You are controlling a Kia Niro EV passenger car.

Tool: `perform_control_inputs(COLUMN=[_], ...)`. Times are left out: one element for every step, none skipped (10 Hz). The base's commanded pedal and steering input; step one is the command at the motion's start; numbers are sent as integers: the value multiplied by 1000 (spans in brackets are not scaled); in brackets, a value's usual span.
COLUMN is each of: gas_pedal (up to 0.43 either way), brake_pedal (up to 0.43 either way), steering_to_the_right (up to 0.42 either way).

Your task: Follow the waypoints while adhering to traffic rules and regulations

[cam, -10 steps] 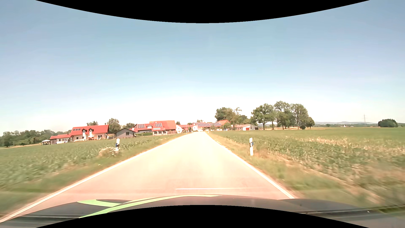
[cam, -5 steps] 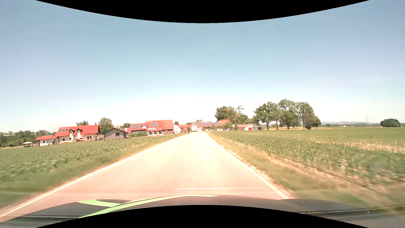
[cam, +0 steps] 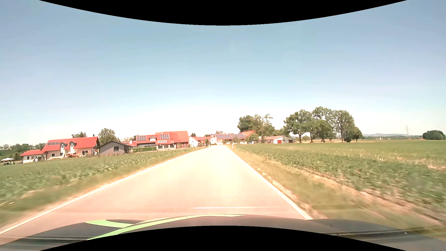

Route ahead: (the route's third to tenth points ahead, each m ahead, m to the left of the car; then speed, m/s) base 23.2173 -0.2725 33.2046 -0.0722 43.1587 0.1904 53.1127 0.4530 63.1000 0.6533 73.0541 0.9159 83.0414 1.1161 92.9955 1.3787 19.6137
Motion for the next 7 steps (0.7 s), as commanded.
perform_control_inputs(gas_pedal=[0, 0, 0, 0, 0, 0, 0], brake_pedal=[0, 0, 0, 0, 0, 0, 0], steering_to_the_right=[-2, -2, -2, -2, -2, -2, -2])
